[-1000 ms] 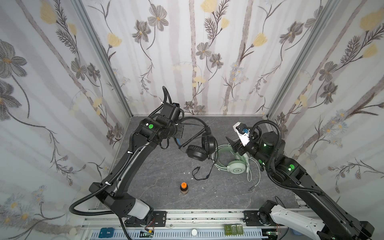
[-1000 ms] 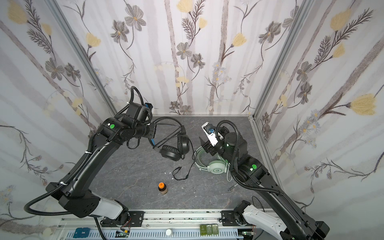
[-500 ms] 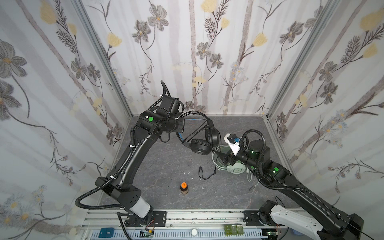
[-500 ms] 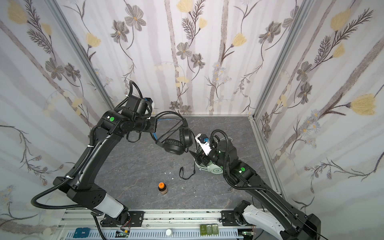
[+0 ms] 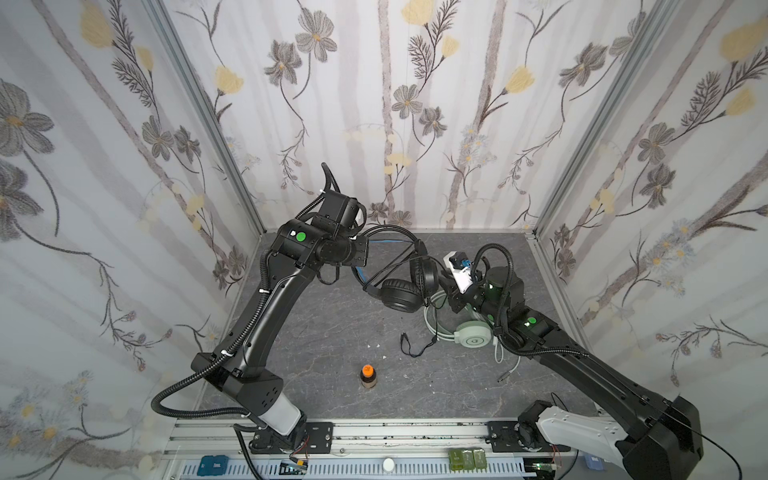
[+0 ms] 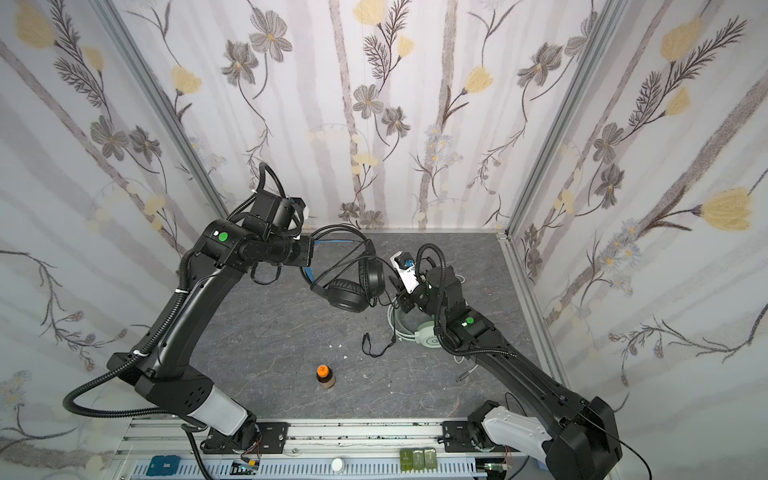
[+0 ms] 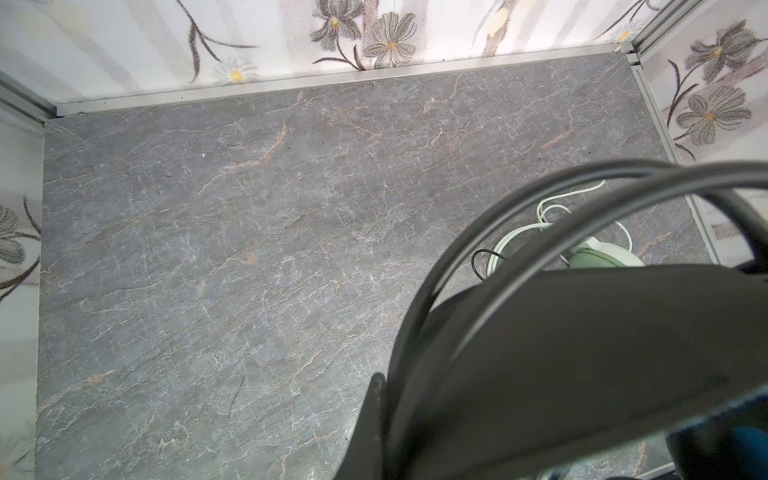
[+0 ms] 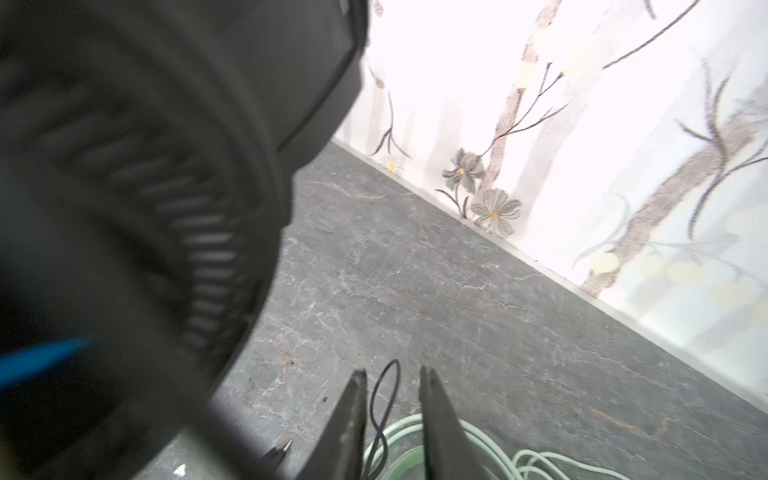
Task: Wrap the headphones
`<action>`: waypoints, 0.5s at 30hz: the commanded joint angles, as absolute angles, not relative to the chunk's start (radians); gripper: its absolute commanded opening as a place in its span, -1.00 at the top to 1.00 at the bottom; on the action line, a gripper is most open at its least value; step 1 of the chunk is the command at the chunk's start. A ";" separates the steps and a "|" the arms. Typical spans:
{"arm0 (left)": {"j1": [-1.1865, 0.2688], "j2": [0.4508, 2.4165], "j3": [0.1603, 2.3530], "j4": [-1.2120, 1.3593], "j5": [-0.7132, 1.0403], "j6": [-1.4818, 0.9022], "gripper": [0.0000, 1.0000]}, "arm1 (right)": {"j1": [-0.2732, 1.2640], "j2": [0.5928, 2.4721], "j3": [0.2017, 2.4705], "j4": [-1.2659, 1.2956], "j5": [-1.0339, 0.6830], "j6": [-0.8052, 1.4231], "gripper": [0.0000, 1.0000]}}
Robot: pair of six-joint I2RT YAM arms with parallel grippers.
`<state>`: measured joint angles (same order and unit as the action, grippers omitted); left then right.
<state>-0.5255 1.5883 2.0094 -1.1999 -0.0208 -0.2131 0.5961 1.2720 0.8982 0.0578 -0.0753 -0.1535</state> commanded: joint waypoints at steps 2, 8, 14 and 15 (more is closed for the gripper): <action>-0.521 1.573 1.992 -1.182 0.007 -0.222 1.00 | 0.578 1.306 0.983 0.103 -0.015 -0.213 0.83; -0.522 1.565 1.967 -1.167 0.061 -0.210 1.00 | 0.567 1.397 1.123 0.067 0.094 -0.256 1.00; -0.520 1.538 1.935 -1.135 0.097 -0.212 1.00 | 0.517 1.480 1.208 0.067 0.087 -0.245 1.00; -0.521 1.532 1.931 -1.128 0.099 -0.212 1.00 | 0.515 1.491 1.212 0.069 0.083 -0.249 1.00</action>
<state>-0.5220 1.5517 1.9377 -1.1767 0.0616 -0.2073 0.5259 1.4677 1.1934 0.0498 0.0593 -0.2447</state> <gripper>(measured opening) 0.069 0.053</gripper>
